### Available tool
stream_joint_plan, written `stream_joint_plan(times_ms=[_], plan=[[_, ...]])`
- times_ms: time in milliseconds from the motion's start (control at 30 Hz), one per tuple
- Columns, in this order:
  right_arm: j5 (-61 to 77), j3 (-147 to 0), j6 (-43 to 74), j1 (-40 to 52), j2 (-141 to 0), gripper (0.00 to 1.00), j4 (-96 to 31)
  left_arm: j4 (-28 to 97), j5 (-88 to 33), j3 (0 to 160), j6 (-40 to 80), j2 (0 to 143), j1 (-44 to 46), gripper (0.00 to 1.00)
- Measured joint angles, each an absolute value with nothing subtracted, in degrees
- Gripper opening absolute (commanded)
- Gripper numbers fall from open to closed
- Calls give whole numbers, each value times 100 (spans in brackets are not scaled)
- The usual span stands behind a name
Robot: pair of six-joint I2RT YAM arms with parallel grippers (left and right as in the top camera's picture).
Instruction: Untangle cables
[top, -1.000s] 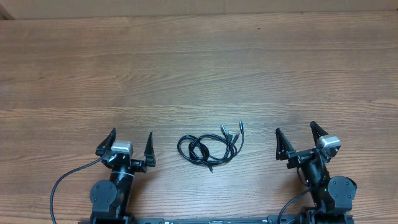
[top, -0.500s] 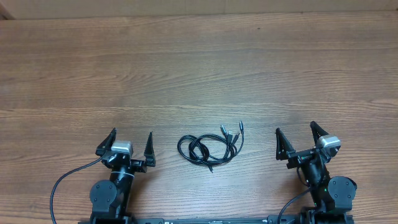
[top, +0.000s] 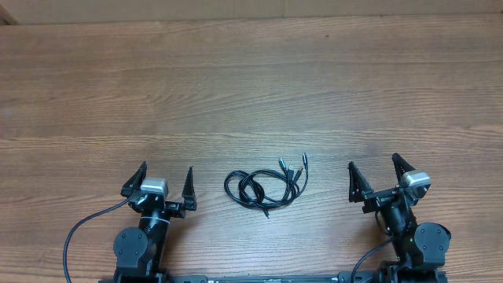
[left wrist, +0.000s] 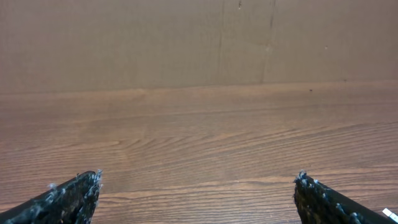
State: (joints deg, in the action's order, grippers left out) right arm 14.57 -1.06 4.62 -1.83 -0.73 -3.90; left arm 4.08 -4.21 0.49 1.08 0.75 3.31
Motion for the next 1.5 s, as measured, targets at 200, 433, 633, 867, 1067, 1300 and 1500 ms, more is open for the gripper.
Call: stream_joint_plan(times_ms=[200,433,633,867,1067,1300,1500], plan=[[1457,-106,464,-183,-73,100,-388,408,-421,49,106,75,331,100],[1457,-106,464,-183,-73,100,-388,410,-423,49,106,75,331,100],[1457,-106,467,-183,-73,100,-388,526,-414,80,106,75,331,100],[1457,-106,464,-183,-73,100,-390,2174,-403,770,-91,75,331,100],[1459,-106,464,-183,-73,100,-390,2687,-403,1400,-213,242,331,100],[1455,-106,464,-183,-71,100,-388,2740,-403,2213,-213,1898,333,100],[1459,-106,464,-183,-67,100,-390,2897,-408,2952,-213,3127,333,100]])
